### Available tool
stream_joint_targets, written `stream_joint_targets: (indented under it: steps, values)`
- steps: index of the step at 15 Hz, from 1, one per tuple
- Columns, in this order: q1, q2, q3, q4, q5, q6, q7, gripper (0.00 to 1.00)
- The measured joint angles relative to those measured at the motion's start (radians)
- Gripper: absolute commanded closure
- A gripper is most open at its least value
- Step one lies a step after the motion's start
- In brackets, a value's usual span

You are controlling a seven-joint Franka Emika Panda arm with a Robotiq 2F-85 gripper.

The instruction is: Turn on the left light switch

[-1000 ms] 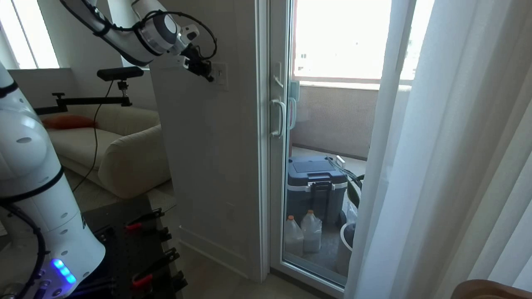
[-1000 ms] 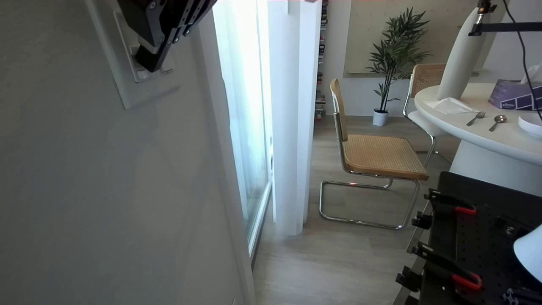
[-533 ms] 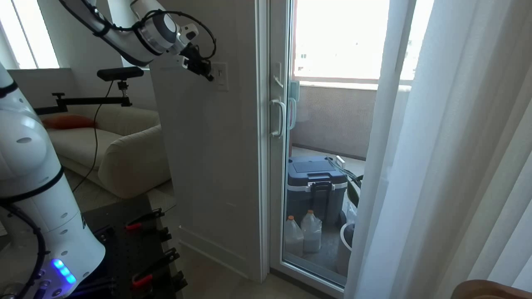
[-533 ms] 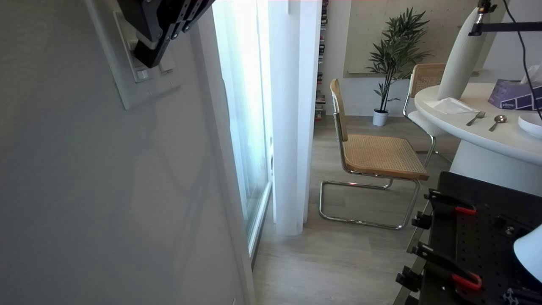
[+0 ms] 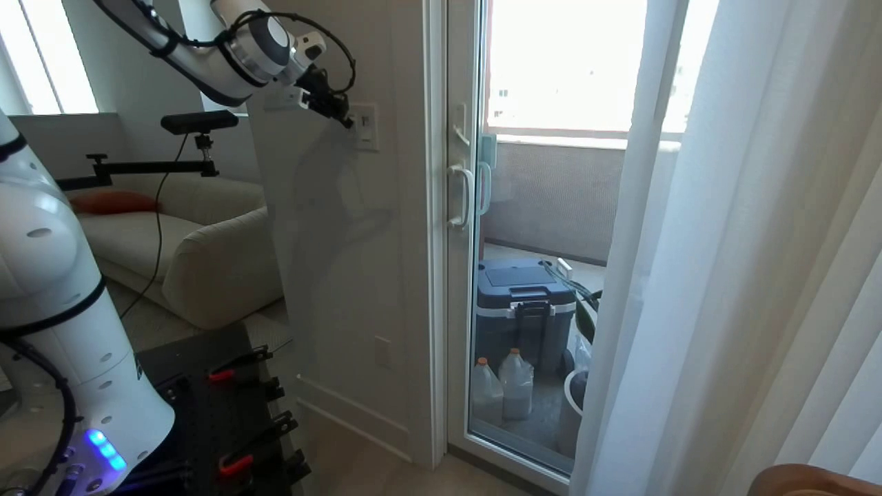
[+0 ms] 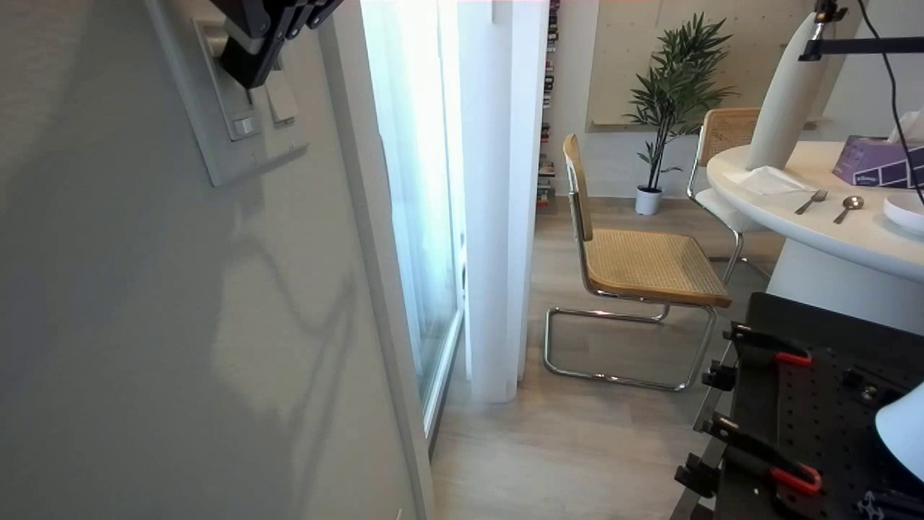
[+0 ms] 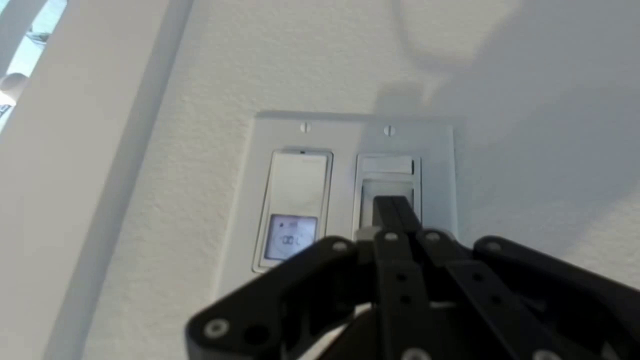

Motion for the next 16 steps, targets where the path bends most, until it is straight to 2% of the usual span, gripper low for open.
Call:
stream_joint_targets:
  steps: [3,6,11,16]
  values:
    - [0.0,-0.002,0.0,0.002,-0.01,-0.011,0.005,1.0]
    - [0.001,-0.021,0.001,0.033,-0.006,-0.135,0.001,1.0]
    - [0.0,-0.064,0.003,0.129,0.13,-0.539,-0.134,1.0]
    - [-0.008,-0.093,-0.02,0.239,0.22,-0.96,-0.258,1.0]
